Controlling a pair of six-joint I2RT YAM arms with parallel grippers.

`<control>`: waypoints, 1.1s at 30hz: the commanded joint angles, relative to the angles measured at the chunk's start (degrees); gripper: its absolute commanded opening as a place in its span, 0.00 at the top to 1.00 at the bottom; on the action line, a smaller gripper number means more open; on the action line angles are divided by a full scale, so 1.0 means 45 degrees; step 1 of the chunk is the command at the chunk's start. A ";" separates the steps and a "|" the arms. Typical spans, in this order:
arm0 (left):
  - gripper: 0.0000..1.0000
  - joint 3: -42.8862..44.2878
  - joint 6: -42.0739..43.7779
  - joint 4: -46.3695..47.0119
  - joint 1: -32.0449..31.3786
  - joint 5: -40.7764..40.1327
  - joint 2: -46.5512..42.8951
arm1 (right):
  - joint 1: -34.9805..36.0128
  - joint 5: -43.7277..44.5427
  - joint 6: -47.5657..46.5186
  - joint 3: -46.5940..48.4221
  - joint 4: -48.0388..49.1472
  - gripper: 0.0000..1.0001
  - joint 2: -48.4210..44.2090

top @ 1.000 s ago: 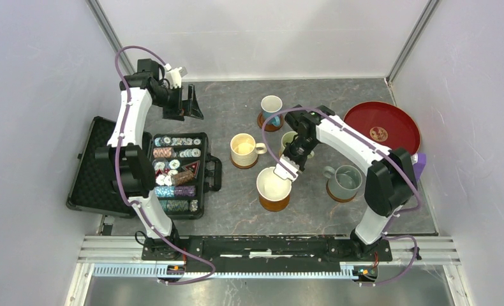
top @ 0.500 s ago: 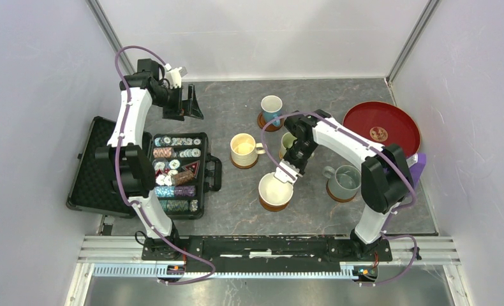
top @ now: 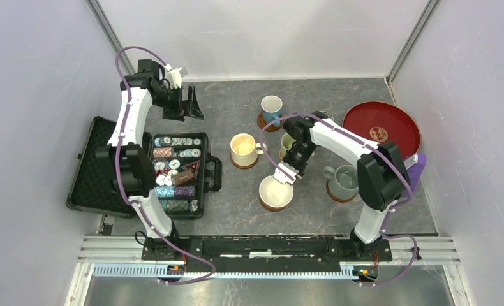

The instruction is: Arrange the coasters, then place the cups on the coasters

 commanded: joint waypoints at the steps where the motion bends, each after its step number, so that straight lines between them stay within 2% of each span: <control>1: 0.00 0.0379 -0.0067 0.0050 -0.0055 0.0212 0.0039 | 0.0088 -0.0898 0.0099 0.0531 -0.0292 0.99 0.0078; 8: 0.00 0.0408 -0.0053 0.0062 -0.0064 0.0192 0.0117 | 0.0090 -0.0884 0.0149 0.0594 -0.0272 0.92 0.0276; 22: 0.00 0.0555 -0.0035 0.0059 -0.0050 0.0153 0.0286 | 0.0089 -0.0869 0.0149 0.0768 -0.0269 0.64 0.0433; 33: 0.00 0.0653 -0.0023 0.0063 -0.0049 0.0192 0.0342 | 0.0091 -0.0498 0.0310 0.0793 -0.0272 0.52 0.0297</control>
